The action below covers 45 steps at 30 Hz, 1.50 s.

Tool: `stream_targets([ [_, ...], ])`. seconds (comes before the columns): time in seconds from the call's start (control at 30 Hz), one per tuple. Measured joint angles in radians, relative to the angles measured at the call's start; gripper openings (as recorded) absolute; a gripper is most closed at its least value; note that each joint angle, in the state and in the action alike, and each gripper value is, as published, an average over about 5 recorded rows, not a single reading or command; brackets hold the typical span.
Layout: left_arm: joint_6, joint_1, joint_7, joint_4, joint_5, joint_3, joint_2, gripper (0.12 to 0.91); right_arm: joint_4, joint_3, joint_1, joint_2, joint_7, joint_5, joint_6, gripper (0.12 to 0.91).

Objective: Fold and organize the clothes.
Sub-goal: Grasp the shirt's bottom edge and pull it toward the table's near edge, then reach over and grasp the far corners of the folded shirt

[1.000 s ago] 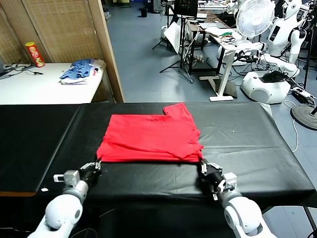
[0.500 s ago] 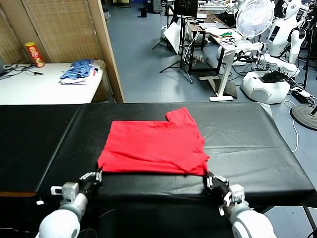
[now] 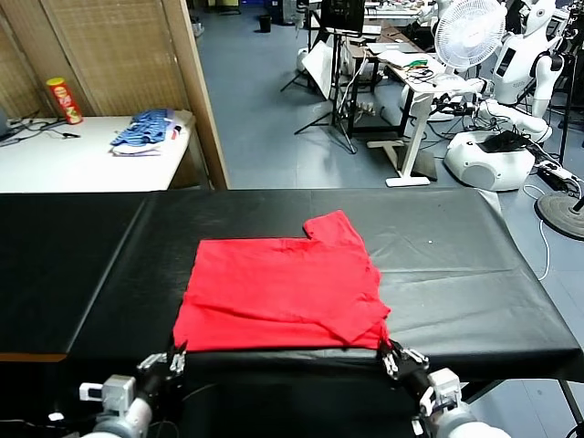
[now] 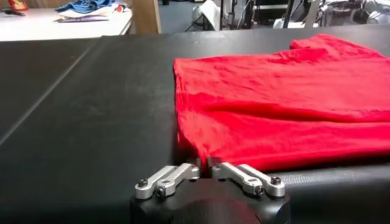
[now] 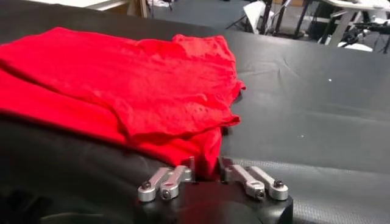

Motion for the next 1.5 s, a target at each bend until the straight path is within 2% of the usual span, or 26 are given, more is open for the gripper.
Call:
stream_targets([
  [0.13,0.036,0.003,-0.017,-0.039,-0.047,-0.027,0.015,0.73,-0.007,0.036,0.083,-0.01,0.017,0.039,-0.004,0.795],
  [0.23,0.081,-0.038,-0.023,-0.057,-0.113,-0.054,0.032,0.788,-0.071,0.026,0.213,-0.01,0.042,0.061,-0.018,0.798],
  [0.37,0.125,-0.175,-0.053,-0.033,-0.21,-0.059,0.066,0.797,-0.2,-0.035,0.421,-0.001,0.074,0.086,-0.024,0.798],
  [0.5,0.179,-0.369,-0.075,0.054,-0.283,-0.018,0.096,0.798,-0.364,-0.125,0.63,0.012,0.088,0.096,-0.007,0.798],
  [0.73,0.216,-0.69,-0.061,0.305,-0.32,0.112,0.101,0.798,-0.648,-0.276,0.893,0.05,0.107,0.094,-0.012,0.798],
  [0.97,0.24,-0.939,-0.053,0.565,-0.322,0.242,0.059,0.798,-0.863,-0.363,1.053,0.105,0.099,0.093,-0.047,0.798],
  [1.23,0.24,-1.069,-0.023,0.779,-0.306,0.297,-0.002,0.798,-1.029,-0.392,1.152,0.183,0.064,0.097,-0.054,0.798],
  [1.37,0.24,-1.083,0.009,0.82,-0.304,0.304,-0.007,0.798,-1.09,-0.396,1.179,0.218,0.041,0.087,-0.049,0.798],
  [1.5,0.24,-1.087,0.026,0.834,-0.3,0.308,-0.01,0.798,-1.12,-0.401,1.183,0.235,0.029,0.08,-0.055,0.775],
])
